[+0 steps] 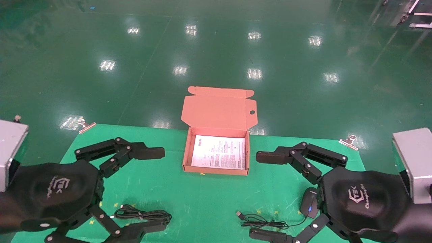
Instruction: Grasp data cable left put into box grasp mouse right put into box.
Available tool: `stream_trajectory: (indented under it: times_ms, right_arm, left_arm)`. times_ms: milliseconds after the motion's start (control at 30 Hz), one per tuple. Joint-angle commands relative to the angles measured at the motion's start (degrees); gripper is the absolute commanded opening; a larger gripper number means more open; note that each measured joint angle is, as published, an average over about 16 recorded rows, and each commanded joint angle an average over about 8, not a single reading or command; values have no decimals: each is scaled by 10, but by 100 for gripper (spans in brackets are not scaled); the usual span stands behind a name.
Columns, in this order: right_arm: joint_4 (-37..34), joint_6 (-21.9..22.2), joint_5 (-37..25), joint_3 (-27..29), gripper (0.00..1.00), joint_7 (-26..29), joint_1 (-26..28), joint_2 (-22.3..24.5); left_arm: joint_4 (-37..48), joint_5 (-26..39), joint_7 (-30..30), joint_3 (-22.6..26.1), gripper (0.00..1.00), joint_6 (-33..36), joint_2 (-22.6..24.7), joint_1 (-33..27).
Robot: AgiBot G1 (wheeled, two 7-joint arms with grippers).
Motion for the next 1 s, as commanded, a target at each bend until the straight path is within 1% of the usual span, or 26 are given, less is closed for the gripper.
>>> stream_trajectory:
  times_ms: [33,167,300,567,767,1000]
  right_arm:
    - [-1,1,0,-1,100,1,0,0]
    - [4,3,-9,1,100,-7,2,3]
    - [12,6,-30,0,100,-18,8,10]
    - [26,3,-97,-14,100,-49,36,18]
    - [34,-16,-185,-41,100,-101,78,18]
    - [40,-30,-314,-102,100,-178,140,5]
  left_arm:
    - [0,-1,1,-1,100,0,0,1]
    - [-1,10,-3,5,100,1,1,-5]
    - [-1,34,-10,17,100,4,2,-20]
    - [2,108,-34,57,100,20,12,-70]
    - [2,184,-52,99,100,35,24,-116]
    - [-6,303,-67,181,100,44,50,-179]
